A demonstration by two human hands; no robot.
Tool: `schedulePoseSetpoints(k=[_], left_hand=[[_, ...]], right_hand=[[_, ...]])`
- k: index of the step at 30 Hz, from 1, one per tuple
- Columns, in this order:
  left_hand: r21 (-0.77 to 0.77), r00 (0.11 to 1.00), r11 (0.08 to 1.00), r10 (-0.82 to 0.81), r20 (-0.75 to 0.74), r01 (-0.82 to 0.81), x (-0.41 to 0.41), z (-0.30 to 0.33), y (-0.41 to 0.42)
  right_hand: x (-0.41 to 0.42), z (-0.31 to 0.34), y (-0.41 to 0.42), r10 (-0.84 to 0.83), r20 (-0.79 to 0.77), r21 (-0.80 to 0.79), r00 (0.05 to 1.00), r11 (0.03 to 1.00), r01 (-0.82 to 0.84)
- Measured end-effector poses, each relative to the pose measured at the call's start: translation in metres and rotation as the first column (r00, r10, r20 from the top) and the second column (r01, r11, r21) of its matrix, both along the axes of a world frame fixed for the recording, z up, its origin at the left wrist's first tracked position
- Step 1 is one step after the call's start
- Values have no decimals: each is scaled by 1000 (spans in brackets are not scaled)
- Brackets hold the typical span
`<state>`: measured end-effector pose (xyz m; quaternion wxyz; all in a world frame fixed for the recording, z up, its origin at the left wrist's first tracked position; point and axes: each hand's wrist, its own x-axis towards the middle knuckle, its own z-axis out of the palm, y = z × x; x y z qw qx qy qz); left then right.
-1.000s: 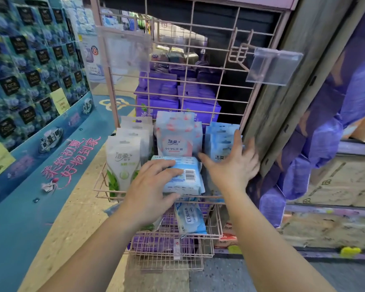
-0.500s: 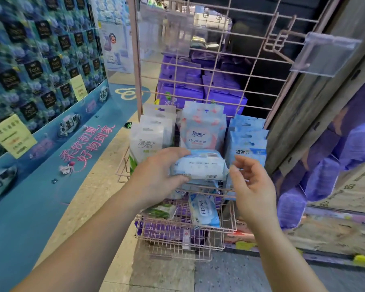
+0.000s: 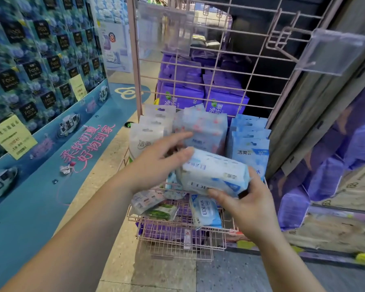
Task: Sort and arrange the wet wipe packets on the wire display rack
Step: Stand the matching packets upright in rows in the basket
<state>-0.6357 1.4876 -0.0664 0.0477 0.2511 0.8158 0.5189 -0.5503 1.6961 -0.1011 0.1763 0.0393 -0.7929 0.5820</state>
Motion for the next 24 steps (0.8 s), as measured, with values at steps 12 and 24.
schedulePoseSetpoints(k=[12,24], left_hand=[[-184,959,956,186,-212,-227,-30,-12,43],[-18,859,911,381,-341,-412,-34,-19,46]], right_hand=[[40,-94,33,11,713,-121,701,987,108],[-43,-150,25,109,802,-547,587,528,650]])
